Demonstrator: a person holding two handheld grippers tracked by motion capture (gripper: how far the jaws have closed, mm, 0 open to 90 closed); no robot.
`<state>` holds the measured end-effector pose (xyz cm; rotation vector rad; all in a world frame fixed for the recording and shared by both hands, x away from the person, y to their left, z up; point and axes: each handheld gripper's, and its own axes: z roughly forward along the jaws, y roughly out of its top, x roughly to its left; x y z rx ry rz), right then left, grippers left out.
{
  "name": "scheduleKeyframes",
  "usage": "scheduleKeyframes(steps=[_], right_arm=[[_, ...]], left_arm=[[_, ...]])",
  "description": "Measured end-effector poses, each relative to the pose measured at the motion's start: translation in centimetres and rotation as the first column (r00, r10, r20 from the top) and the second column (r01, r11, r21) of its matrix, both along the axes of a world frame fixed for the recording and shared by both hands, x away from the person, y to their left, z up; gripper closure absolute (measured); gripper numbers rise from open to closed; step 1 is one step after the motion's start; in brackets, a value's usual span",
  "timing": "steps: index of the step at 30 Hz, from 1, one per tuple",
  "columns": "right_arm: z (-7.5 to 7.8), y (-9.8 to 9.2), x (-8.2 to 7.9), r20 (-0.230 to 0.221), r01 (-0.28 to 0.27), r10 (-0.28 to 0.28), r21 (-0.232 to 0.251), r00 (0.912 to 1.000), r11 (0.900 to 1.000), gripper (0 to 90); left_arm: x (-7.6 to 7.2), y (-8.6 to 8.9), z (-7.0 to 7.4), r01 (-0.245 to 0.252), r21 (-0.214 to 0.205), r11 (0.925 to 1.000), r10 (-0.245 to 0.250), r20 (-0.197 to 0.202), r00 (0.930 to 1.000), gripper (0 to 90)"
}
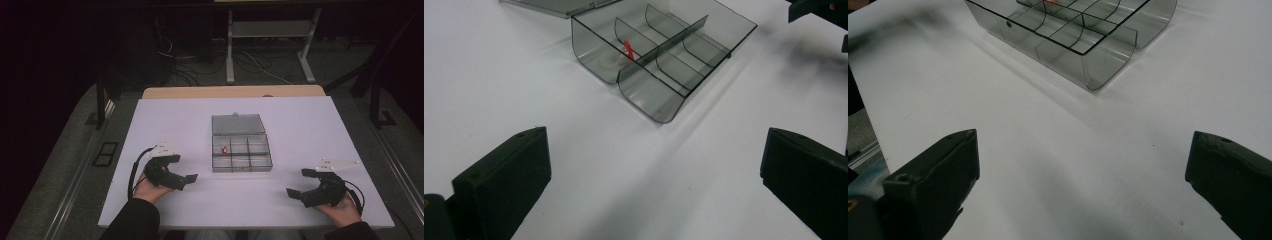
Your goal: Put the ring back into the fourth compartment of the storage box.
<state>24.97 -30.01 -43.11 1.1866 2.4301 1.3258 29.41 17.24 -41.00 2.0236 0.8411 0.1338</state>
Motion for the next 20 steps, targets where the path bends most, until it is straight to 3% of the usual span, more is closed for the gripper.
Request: scheduleKeyframes(steps=[11,20], right_arm=[[0.0,0.0,0.0,-0.001,0.001,-0.001,0.000,1.0000,1.0000,0.3],[0.0,-0.1,-0.1,0.005,0.006,-0.006,0.002,1.0000,1.0000,0.3]], left_arm=[[-2.5,1.0,-0.9,-0.010,-0.038,0.9992,0.010,0.009,0.9999,0.0],[-3.2,0.9,-1.6,-0.001,-0.043,0.9991,0.002,0.011,0.9999,0.0]])
